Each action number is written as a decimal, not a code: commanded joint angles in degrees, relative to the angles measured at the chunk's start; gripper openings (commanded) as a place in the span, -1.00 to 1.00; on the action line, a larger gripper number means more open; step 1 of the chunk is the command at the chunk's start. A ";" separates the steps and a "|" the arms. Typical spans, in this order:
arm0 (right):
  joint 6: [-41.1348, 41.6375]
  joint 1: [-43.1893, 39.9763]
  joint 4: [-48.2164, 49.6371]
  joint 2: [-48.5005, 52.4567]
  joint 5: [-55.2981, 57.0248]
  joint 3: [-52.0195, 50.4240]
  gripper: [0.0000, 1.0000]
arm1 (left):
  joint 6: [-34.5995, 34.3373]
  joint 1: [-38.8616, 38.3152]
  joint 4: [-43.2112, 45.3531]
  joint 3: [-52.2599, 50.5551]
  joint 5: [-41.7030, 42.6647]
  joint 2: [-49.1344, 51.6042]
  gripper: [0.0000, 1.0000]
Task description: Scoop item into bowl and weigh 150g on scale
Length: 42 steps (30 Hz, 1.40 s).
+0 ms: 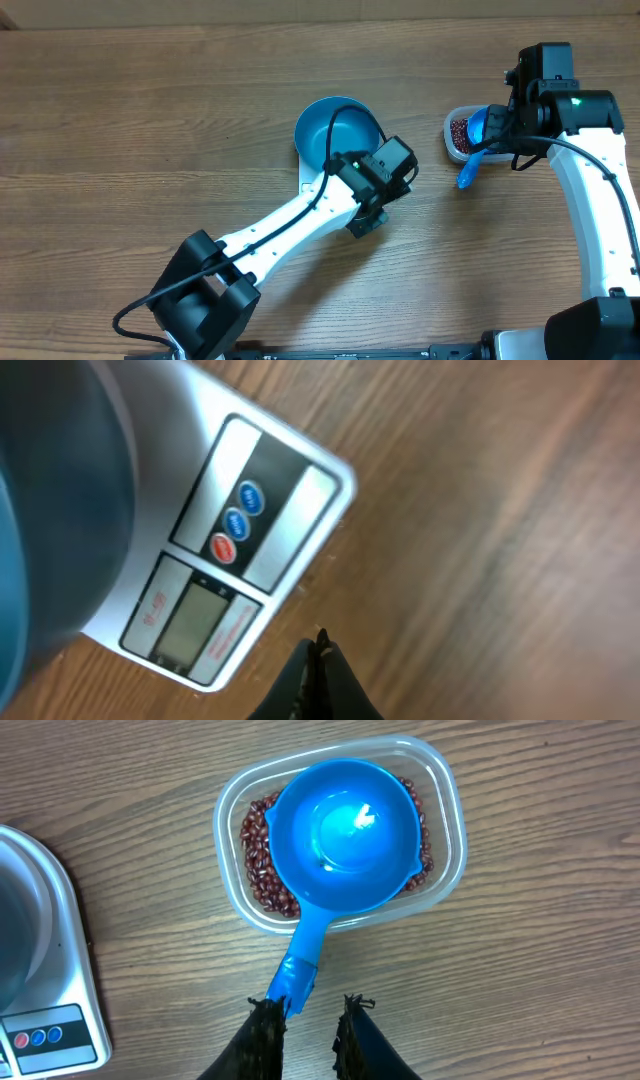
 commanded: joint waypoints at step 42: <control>0.17 -0.11 0.76 -0.13 0.22 0.00 -0.46 | 0.44 4.79 24.70 -13.35 -4.68 5.29 -0.91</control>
